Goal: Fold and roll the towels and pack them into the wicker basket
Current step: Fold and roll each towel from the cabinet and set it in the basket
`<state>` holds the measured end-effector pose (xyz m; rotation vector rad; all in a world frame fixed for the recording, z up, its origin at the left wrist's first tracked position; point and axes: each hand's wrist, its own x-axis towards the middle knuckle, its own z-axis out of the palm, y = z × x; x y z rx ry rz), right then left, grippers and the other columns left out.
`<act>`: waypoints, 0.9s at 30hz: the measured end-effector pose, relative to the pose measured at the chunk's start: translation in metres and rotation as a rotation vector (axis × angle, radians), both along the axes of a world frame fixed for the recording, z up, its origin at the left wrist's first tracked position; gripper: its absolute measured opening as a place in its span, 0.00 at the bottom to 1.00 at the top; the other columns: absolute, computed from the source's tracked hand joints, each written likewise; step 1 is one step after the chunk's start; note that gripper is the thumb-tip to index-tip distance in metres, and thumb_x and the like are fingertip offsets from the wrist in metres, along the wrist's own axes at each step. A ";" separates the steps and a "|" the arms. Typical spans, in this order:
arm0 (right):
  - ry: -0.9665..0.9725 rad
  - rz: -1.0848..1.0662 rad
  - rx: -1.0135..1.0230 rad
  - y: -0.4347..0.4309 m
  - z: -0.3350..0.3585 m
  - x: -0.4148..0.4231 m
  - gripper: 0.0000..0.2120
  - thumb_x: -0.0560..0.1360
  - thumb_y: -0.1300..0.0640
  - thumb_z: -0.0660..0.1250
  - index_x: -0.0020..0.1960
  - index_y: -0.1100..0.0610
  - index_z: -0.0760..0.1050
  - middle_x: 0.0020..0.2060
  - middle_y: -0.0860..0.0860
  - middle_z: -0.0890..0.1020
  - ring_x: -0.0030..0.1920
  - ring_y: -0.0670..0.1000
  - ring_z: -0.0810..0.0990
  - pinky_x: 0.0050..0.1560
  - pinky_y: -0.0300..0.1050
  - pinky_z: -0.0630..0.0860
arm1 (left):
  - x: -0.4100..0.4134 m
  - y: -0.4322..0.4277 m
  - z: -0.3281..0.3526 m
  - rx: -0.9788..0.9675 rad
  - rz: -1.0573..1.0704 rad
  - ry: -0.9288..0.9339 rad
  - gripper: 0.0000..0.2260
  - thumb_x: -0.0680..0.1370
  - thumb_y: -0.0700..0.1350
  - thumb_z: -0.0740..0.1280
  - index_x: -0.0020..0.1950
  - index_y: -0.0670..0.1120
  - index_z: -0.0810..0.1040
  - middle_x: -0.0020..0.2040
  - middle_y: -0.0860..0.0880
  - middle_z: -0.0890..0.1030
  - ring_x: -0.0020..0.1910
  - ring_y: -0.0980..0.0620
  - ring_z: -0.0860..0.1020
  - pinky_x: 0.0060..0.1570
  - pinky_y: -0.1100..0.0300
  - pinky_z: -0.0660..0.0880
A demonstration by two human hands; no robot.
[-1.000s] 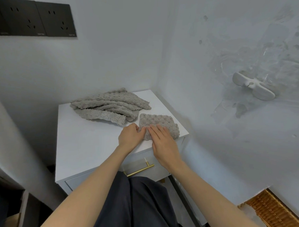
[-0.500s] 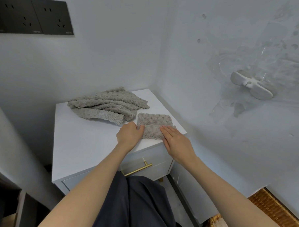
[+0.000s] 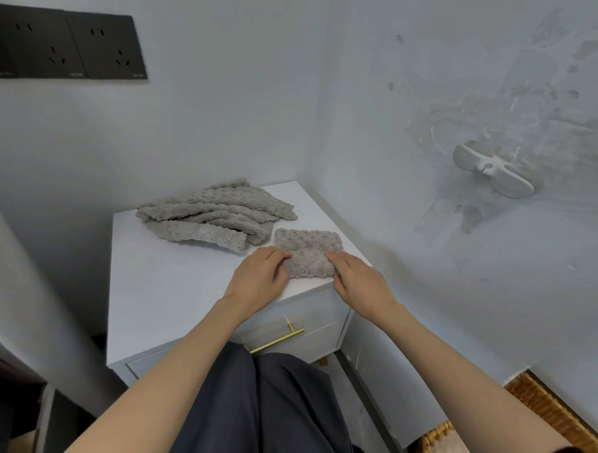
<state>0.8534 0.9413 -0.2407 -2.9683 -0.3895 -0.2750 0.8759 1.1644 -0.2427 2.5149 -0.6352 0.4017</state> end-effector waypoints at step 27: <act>0.273 -0.302 0.750 -0.002 0.018 0.007 0.13 0.78 0.44 0.61 0.46 0.55 0.68 0.37 0.49 0.72 0.40 0.50 0.71 0.38 0.42 0.66 | 0.005 -0.006 0.014 -0.120 0.255 0.476 0.20 0.80 0.57 0.56 0.33 0.47 0.62 0.30 0.51 0.68 0.31 0.51 0.67 0.32 0.57 0.60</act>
